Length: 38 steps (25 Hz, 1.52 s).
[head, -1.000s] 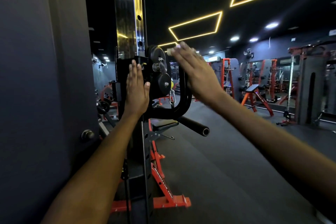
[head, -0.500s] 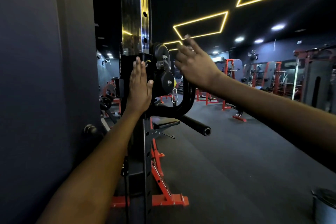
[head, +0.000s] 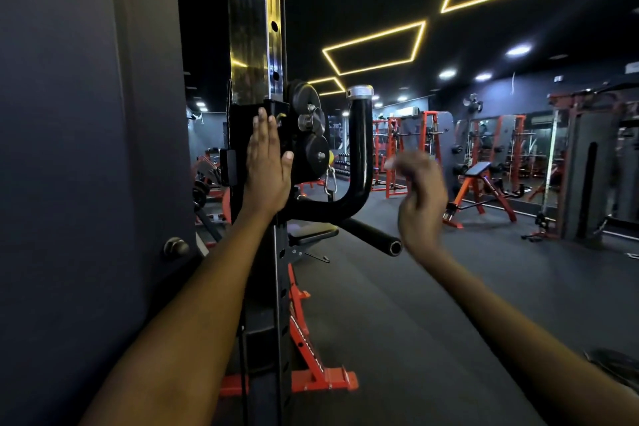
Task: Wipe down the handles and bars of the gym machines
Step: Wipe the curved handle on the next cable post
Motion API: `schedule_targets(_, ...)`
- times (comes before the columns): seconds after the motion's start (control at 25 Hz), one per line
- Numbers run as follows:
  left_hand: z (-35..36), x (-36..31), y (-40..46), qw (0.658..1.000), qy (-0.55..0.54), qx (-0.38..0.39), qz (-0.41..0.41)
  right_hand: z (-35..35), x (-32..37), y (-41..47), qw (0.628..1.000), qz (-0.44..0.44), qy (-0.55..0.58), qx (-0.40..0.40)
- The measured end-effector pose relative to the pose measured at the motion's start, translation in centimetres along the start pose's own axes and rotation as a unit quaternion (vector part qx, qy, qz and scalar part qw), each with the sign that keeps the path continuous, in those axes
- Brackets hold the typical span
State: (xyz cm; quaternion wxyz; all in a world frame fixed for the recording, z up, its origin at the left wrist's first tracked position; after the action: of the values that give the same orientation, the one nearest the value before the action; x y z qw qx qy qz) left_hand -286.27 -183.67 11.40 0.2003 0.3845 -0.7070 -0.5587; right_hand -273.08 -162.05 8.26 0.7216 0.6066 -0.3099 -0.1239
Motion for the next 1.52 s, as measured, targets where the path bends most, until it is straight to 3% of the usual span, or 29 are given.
schedule_targets(0.04,0.0,0.0,0.0,1.0,0.001,0.0,-0.001,-0.2,-0.1,2.9,0.99,0.107,0.074,-0.06)
schedule_targets(0.12,0.1,0.1,0.1,1.0,0.005,0.002,-0.005,2.0,0.6,8.2,0.965,0.229,0.126,0.011)
schedule_targets(0.2,0.0,0.1,0.0,1.0,0.007,0.003,-0.007,4.4,1.5,9.6,0.948,0.246,0.176,0.097)
schedule_targets(0.36,0.0,-0.1,0.0,1.0,0.002,0.0,0.002,4.8,-1.0,2.2,0.903,0.341,0.242,0.102)
schedule_targets(0.56,0.1,-0.1,0.0,1.0,0.004,0.003,-0.007,7.7,-4.1,-4.2,0.816,0.407,0.41,-0.009)
schedule_targets(0.64,0.0,-0.2,0.1,1.0,0.003,0.001,-0.004,9.1,-4.6,-6.1,0.804,0.435,0.406,-0.006)
schedule_targets(0.72,-0.1,-0.2,0.0,1.0,0.0,0.003,-0.004,9.0,-5.0,-7.9,0.831,0.456,0.319,0.013)
schedule_targets(0.8,-0.1,-0.1,0.0,1.0,0.0,0.006,-0.004,5.5,-4.3,-7.6,0.885,0.403,0.2,-0.123)
schedule_targets(0.84,0.0,0.0,0.0,1.0,-0.002,0.008,-0.004,3.4,-2.6,-6.1,0.921,0.295,0.158,-0.199)
schedule_targets(0.88,0.0,0.0,0.0,1.0,-0.005,0.009,-0.004,2.0,-0.2,-4.0,0.961,0.152,0.106,-0.203)
schedule_targets(0.92,0.0,0.0,0.0,1.0,-0.007,0.009,-0.003,1.8,2.4,-1.8,0.992,0.007,0.018,-0.121)
schedule_targets(0.96,0.1,0.0,0.0,1.0,-0.009,0.009,-0.001,2.8,4.0,-0.3,0.992,-0.097,-0.084,-0.004)
schedule_targets(1.0,0.1,0.0,0.0,1.0,-0.012,0.01,0.002,3.9,4.1,0.3,0.966,-0.148,-0.188,0.101)
schedule_targets(1.04,0.1,0.0,0.0,1.0,-0.016,0.013,0.003,4.6,3.2,0.3,0.934,-0.167,-0.266,0.171)
schedule_targets(1.08,0.1,0.2,0.0,1.0,-0.019,0.016,0.004,4.7,2.3,-0.2,0.91,-0.177,-0.322,0.191)
schedule_targets(1.2,0.1,0.3,0.0,0.999,-0.023,0.022,0.007,5.6,0.8,-4.0,0.865,-0.236,-0.407,0.173)
schedule_targets(1.28,0.1,0.1,-0.1,0.999,-0.029,0.026,0.013,9.2,0.2,-6.4,0.833,-0.236,-0.449,0.223)
schedule_targets(1.44,0.0,0.2,0.0,0.998,-0.047,0.033,0.02,15.9,1.7,-4.4,0.845,-0.069,-0.411,0.336)
schedule_targets(1.52,-0.1,0.2,0.1,0.998,-0.053,0.039,0.021,16.8,1.6,-3.8,0.85,-0.12,-0.392,0.329)
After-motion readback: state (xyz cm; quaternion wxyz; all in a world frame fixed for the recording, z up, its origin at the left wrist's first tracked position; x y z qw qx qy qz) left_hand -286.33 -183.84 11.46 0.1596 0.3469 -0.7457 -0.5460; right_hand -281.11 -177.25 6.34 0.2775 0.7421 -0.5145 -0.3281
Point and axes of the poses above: each hand's wrist, its own y-axis towards the middle knuckle, its own z-axis out of the palm, x = y × z, the point moved 6 cm from there along y, towards the middle knuckle, and after that the axes turned 5 degrees about y, right-handed, at the moved point
